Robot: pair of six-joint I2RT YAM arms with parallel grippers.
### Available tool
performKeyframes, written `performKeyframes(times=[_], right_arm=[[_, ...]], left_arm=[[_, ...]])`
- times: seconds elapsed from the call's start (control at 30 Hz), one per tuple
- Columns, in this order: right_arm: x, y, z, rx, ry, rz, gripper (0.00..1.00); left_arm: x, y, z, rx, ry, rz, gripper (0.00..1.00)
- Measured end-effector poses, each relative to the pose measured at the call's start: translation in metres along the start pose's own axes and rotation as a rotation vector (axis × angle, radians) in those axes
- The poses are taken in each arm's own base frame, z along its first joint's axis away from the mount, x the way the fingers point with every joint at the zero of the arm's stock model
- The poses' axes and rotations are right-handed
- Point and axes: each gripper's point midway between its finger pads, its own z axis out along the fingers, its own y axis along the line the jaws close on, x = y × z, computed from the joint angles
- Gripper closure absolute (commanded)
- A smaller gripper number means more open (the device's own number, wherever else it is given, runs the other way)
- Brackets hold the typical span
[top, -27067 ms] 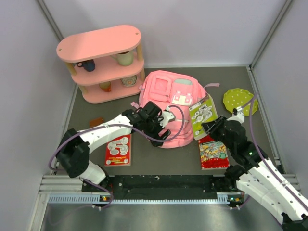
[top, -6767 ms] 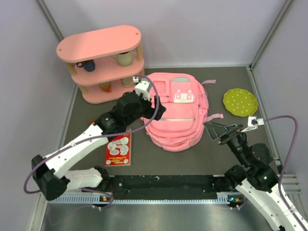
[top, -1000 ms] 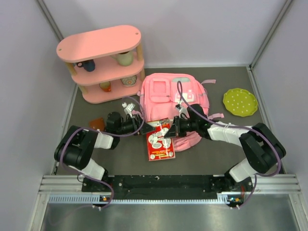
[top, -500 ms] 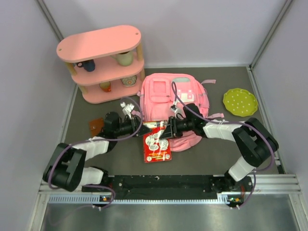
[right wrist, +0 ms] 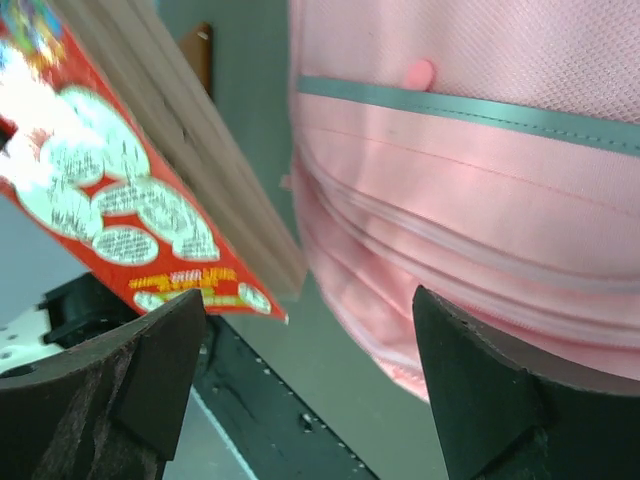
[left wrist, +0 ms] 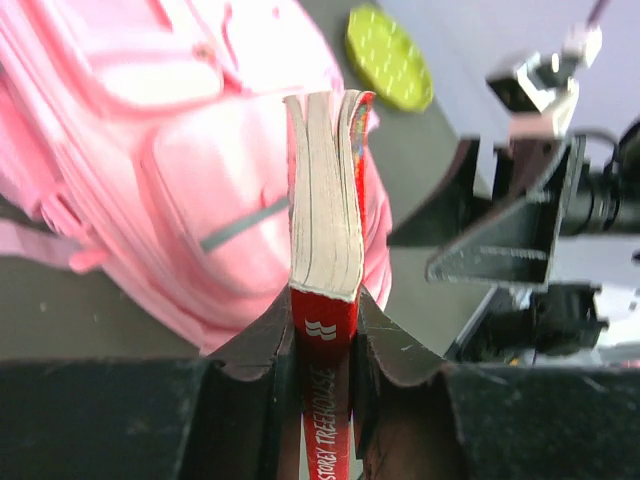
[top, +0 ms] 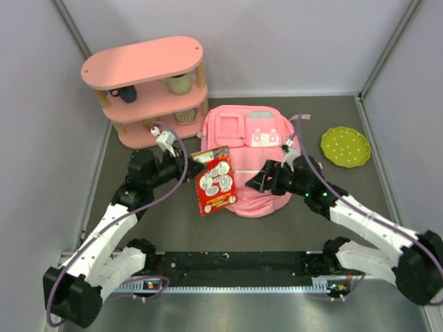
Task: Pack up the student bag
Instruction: Pick up the book from the center of the board.
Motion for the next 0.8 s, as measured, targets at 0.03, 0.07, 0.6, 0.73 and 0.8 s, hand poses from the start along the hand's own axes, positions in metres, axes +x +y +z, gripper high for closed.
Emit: performKeyframes(times=[0.03, 0.07, 0.6, 0.73, 0.8], right_arm=[[-0.003, 0.004, -0.009, -0.014, -0.033, 0.002, 0.17], [-0.006, 0.009, -0.017, -0.031, -0.061, 0.005, 0.17], [-0.015, 0.074, -0.030, -0.284, -0.114, 0.241, 0.15], [-0.015, 0.085, -0.019, -0.329, -0.114, 0.272, 0.15], [-0.020, 0.088, -0.016, -0.347, -0.134, 0.279, 0.15]], left_arm=[[-0.014, -0.005, -0.002, -0.005, -0.040, 0.006, 1.00], [-0.025, -0.009, -0.004, -0.010, -0.072, 0.009, 1.00], [-0.105, -0.057, 0.015, 0.128, -0.376, -0.166, 1.00], [-0.109, -0.068, 0.016, 0.163, -0.399, -0.185, 1.00], [-0.112, -0.073, 0.015, 0.182, -0.415, -0.195, 1.00]])
